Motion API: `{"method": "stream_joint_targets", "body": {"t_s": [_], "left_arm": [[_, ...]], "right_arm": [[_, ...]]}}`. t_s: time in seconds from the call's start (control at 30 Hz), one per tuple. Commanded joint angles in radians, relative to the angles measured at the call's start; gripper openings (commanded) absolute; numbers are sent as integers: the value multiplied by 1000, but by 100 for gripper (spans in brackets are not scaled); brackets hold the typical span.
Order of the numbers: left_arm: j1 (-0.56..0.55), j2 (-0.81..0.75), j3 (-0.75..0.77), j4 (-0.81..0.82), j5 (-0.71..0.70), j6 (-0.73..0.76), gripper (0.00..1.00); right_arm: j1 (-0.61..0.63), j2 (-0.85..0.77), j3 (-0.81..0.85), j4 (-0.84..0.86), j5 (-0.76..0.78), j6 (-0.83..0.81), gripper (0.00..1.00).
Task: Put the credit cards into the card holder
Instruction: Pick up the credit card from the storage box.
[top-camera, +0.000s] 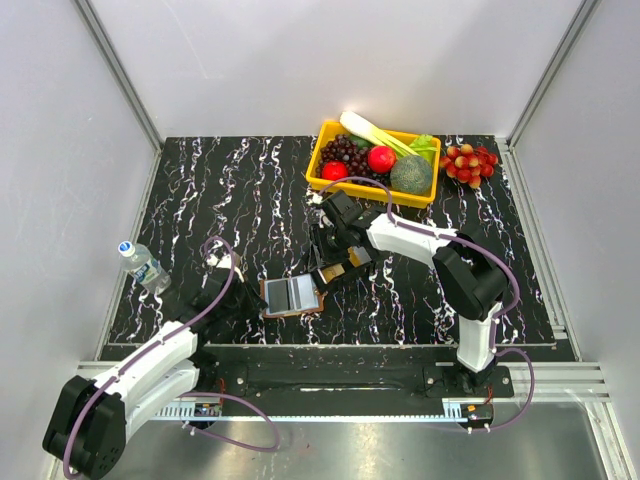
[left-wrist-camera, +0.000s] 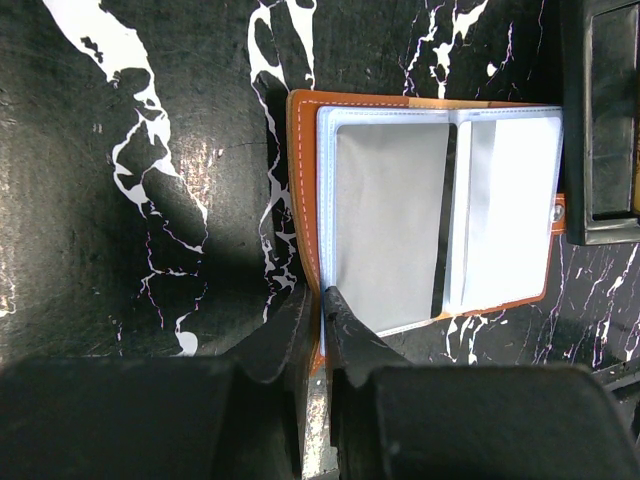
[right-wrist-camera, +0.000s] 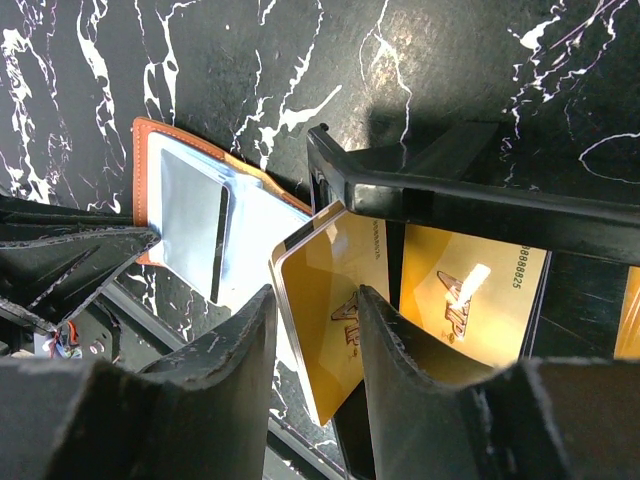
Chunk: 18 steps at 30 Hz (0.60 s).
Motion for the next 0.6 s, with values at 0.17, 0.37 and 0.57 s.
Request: {"method": "stream_joint_targets", "body": {"t_s": [0.17, 0.37, 0.57], "left_arm": [[1, 11, 26, 47, 37, 15, 11], [1, 12, 27, 47, 37, 15, 11], [1, 11, 27, 45, 37, 15, 11]], "right_arm": [[2, 22, 48, -25, 4, 19, 42], [2, 10, 50, -33, 7, 19, 43], [0, -15, 53, -41, 10, 19, 42]]}}
